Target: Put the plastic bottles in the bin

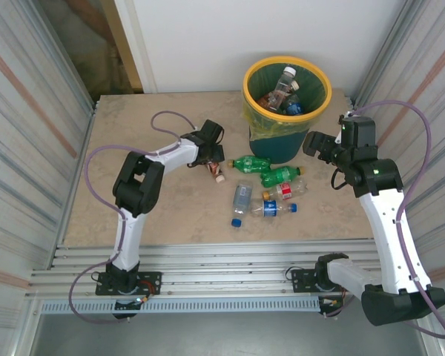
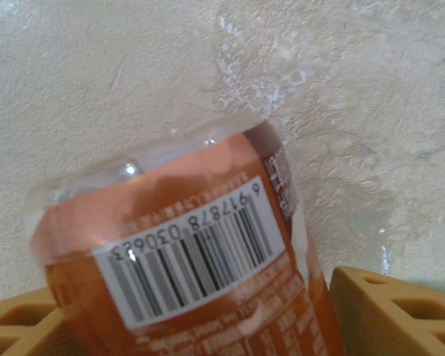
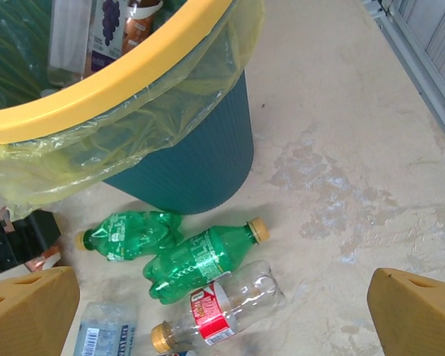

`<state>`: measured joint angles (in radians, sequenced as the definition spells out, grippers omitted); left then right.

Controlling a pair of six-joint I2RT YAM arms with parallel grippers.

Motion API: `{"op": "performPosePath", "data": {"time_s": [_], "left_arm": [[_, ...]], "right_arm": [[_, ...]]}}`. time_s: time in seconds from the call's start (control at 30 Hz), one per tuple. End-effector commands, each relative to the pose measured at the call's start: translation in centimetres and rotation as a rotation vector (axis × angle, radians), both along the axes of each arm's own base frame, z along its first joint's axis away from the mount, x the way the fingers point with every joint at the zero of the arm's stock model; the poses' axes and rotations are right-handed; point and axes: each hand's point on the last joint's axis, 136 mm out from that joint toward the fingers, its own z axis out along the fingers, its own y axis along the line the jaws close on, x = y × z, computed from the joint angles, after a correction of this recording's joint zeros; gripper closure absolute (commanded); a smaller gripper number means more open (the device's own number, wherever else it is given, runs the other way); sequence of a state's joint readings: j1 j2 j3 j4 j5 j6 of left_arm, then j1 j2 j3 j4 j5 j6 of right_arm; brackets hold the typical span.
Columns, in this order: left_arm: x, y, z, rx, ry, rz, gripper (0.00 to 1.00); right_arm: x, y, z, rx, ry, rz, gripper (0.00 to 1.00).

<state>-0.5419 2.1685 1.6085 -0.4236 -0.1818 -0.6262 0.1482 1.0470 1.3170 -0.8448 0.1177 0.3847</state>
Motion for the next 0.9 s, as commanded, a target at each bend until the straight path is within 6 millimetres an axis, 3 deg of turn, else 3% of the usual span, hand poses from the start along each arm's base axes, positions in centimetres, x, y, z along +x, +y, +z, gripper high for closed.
{"op": "performPosePath", "data": {"time_s": [0.0,0.17,0.37,0.57,0.73,0.87], "left_arm": [[-0.6,0.9,-1.3,-0.005,0.058,0.029,0.30],[-1.3,2.0,-2.1,-0.013,0.079,0.058,0.40],[-1.7,2.9,-1.2,-0.051,0.063,0.076,0.46],[-2.5,3.4,2.6,-0.149,-0.003,0.079,0.47],[-4.1,4.1,5.6,-0.235,-0.060,0.076,0.47],[-5.4,4.4,8.6,-0.307,-0.131,0.065,0.47]], "right_arm": [[0.2,0.0,-0.3,0.020,0.006,-0.008,0.02],[0.2,0.2,-0.2,0.026,0.005,0.000,0.02],[0.3,0.9,0.2,0.044,-0.007,0.027,0.02],[0.5,2.9,1.0,0.073,-0.039,0.103,0.02],[0.4,6.3,1.8,0.094,-0.083,0.228,0.02],[0.1,11.1,2.1,0.122,-0.104,0.386,0.02]]}}
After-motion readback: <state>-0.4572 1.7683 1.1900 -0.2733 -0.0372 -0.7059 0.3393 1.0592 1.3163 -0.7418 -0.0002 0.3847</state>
